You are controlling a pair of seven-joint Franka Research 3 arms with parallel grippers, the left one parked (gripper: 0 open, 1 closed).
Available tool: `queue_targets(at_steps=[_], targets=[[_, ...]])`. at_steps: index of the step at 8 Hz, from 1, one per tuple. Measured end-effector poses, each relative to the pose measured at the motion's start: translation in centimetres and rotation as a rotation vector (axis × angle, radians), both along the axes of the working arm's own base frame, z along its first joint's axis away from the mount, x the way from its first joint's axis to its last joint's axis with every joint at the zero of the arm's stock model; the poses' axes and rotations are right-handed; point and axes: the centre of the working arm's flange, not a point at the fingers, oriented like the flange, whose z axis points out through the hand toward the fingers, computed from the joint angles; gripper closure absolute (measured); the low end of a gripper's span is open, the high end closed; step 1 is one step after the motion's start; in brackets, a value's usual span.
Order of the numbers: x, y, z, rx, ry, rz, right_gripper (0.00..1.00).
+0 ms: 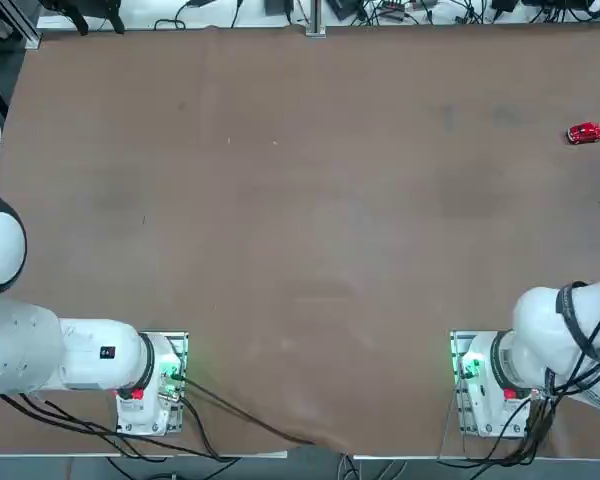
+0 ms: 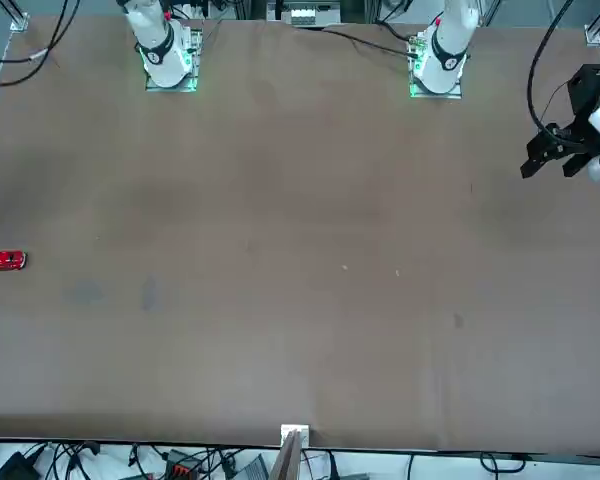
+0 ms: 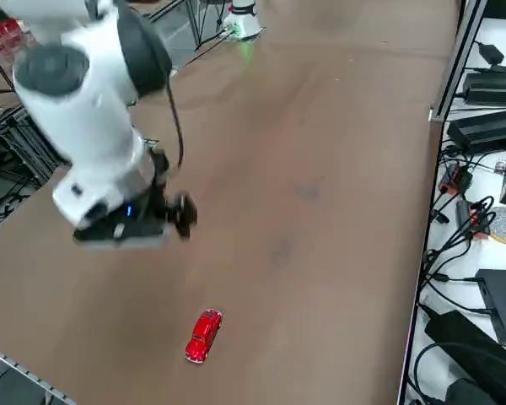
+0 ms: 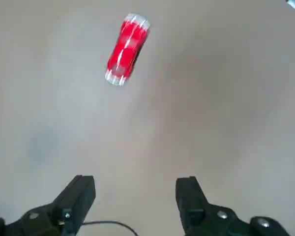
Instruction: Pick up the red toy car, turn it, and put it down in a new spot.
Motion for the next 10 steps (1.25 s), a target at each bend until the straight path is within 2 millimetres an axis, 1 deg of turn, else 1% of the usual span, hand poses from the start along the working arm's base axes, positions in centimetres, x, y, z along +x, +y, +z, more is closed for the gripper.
queue_targets(at_steps=[1,2,3,4,5,6,7,8,9,10], targets=[[0.6,3.7,2.0,0.049,0.013,0.147,0.00],[1.6,8.1,3.4,0.092,0.025,0.282,0.00],[3.0,13.0,4.6,0.116,0.023,0.409,0.00],[4.7,19.4,5.9,0.111,0.009,0.535,0.00],[6.1,27.1,7.6,0.085,-0.013,0.666,0.00],[6.4,34.6,9.2,0.057,-0.039,0.781,0.00],[6.0,40.3,10.3,0.034,-0.063,0.866,0.00],[5.4,44.2,10.8,0.012,-0.088,0.923,0.00],[4.4,46.0,11.0,-0.005,-0.115,0.950,0.00],[3.0,45.8,11.0,-0.009,-0.138,0.946,0.00]])
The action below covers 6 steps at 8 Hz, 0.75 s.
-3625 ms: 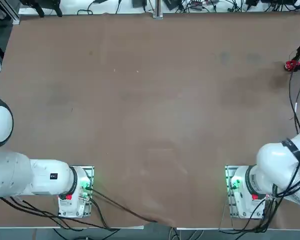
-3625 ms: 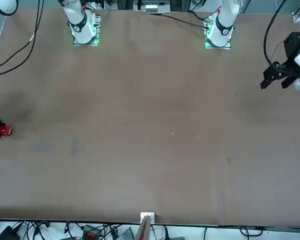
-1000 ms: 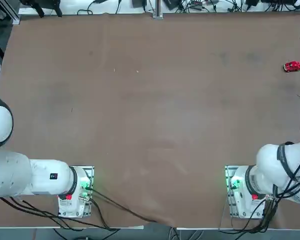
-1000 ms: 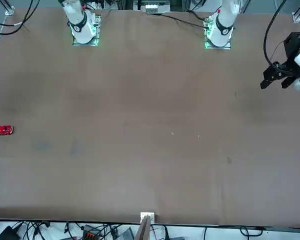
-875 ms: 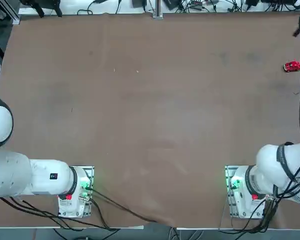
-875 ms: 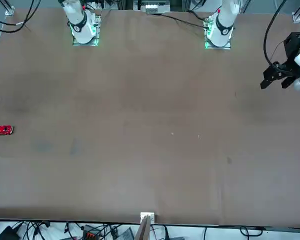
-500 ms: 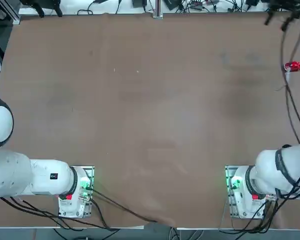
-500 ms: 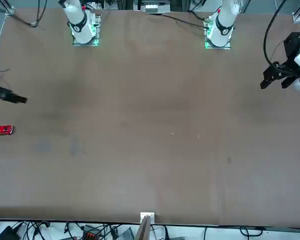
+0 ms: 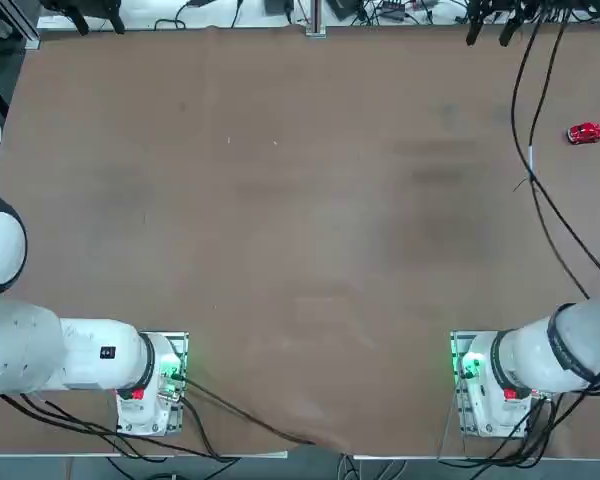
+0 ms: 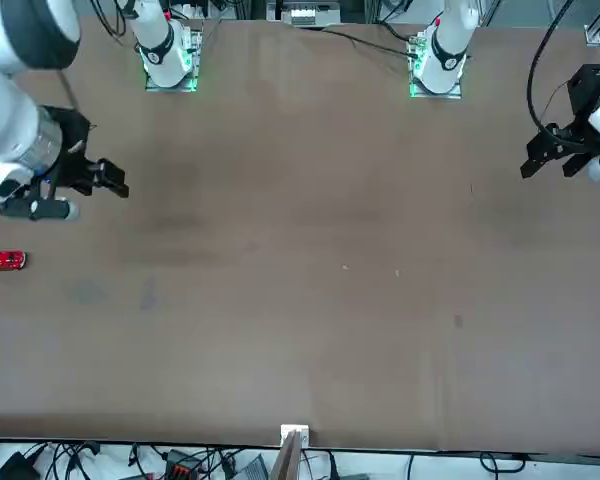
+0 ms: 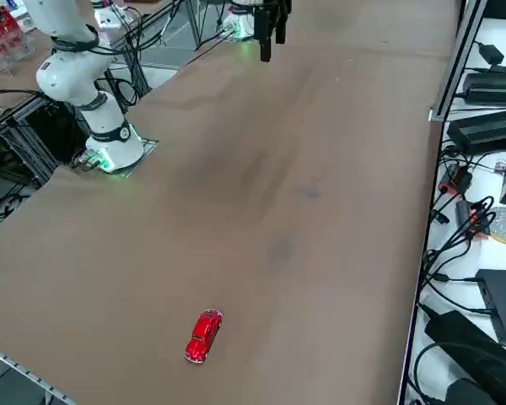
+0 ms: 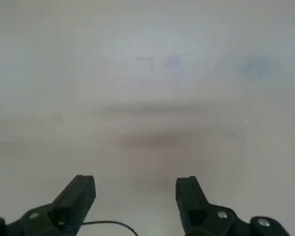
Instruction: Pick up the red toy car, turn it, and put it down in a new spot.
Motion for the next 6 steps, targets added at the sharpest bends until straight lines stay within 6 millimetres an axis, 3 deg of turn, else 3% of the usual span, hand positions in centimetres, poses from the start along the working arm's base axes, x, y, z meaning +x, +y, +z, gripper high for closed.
queue_targets(at_steps=[3,6], targets=[[-3.2,-5.4,1.0,0.025,-0.021,-0.057,0.00],[-3.4,-8.1,1.5,-0.013,-0.047,-0.091,0.00]])
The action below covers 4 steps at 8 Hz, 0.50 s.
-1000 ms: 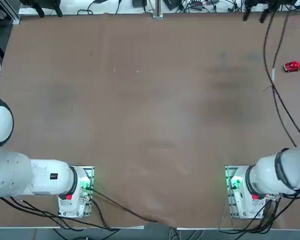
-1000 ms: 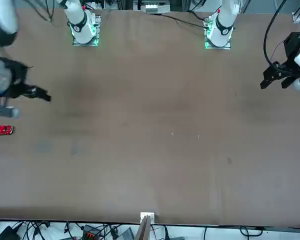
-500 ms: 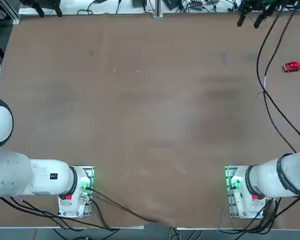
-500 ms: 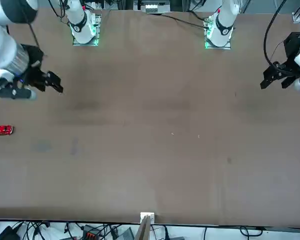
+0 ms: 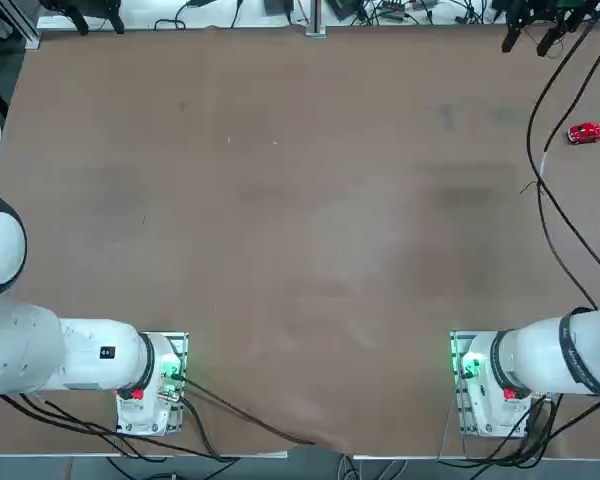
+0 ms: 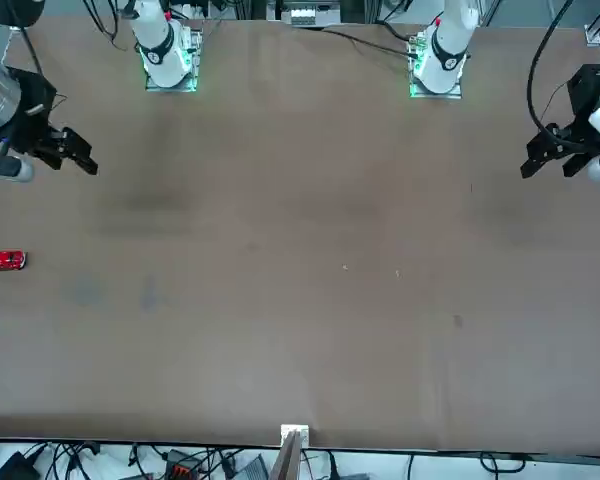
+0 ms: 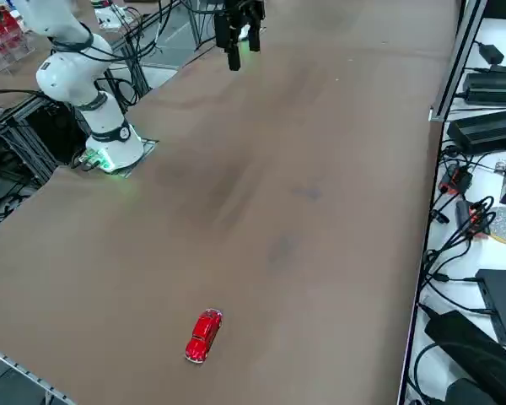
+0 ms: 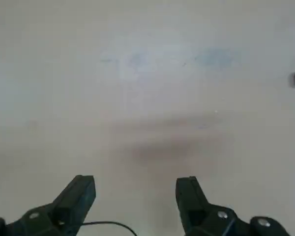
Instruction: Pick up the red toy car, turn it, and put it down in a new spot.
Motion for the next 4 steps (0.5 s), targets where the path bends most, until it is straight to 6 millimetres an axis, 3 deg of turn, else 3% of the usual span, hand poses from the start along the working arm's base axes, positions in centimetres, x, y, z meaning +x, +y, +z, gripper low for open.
queue_targets(at_steps=[2,4], targets=[[0.01,-1.05,0.02,0.000,-0.001,-0.016,0.00],[-0.10,-0.46,0.23,-0.003,-0.005,-0.007,0.00]])
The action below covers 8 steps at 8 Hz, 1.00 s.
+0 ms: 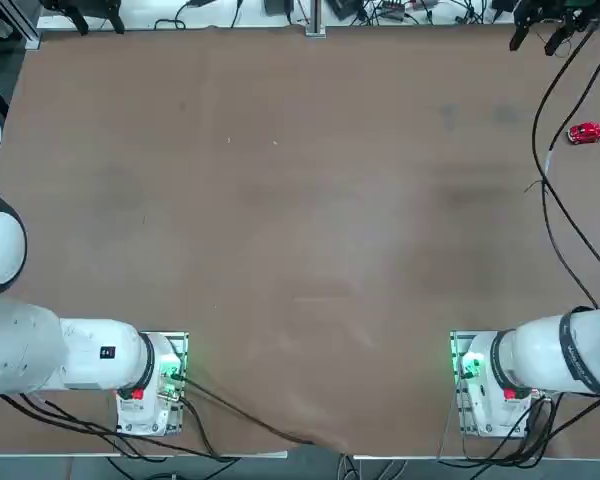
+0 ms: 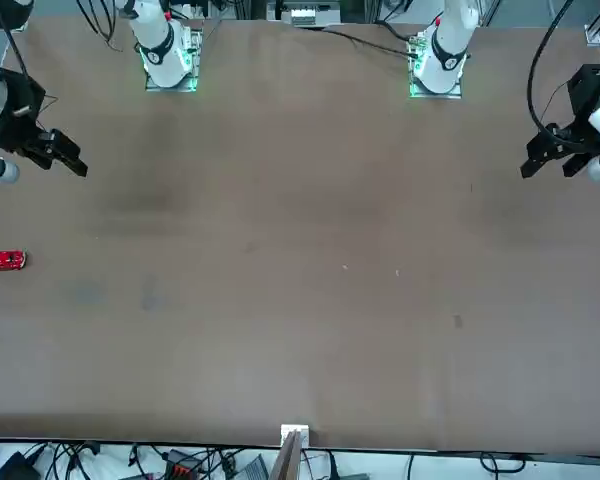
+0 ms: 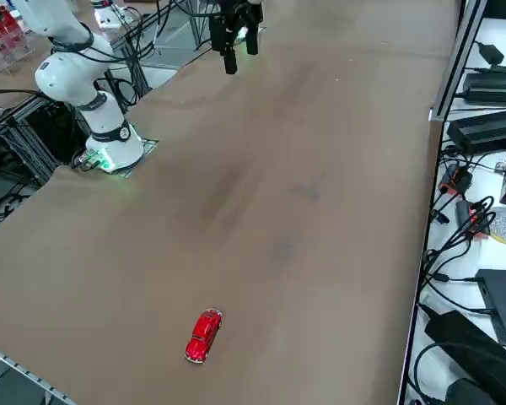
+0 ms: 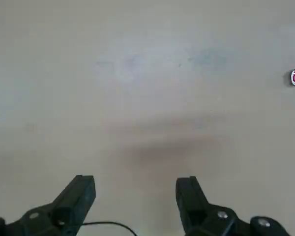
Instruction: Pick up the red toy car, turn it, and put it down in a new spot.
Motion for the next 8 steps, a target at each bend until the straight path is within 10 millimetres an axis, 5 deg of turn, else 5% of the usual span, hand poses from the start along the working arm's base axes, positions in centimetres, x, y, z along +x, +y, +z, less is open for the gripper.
queue_targets(at_steps=[8], targets=[[-0.25,1.54,0.08,-0.005,-0.001,0.026,0.00]])
